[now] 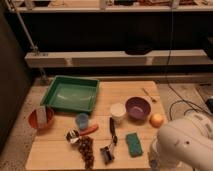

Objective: Place towel in purple bowl

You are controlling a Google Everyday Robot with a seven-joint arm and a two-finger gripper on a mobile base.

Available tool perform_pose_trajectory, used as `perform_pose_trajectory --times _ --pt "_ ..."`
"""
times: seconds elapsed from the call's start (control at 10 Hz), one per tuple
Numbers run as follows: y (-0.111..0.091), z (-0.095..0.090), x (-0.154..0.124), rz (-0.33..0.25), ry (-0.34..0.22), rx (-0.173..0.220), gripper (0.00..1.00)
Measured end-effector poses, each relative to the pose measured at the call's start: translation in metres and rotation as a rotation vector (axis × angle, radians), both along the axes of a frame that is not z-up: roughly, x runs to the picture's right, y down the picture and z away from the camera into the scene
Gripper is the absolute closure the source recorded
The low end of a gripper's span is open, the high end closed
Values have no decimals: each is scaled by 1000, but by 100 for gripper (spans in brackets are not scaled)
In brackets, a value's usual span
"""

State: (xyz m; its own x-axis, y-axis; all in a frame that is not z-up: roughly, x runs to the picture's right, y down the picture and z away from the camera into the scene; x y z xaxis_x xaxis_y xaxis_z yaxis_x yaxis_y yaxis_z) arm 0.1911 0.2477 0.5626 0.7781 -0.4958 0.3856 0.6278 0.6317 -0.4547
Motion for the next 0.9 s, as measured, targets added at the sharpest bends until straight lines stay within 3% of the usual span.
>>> perform_pose_trajectory --times 0.2,0.4,0.5,0.7,0.9 --pt "-33 40 9 45 17 8 100" --pt "-58 68 34 103 72 10 100" --pt "-69 82 64 148 121 7 100" --pt "-73 93 102 199 177 -1 100" --pt "-73 104 158 275 246 -12 100"
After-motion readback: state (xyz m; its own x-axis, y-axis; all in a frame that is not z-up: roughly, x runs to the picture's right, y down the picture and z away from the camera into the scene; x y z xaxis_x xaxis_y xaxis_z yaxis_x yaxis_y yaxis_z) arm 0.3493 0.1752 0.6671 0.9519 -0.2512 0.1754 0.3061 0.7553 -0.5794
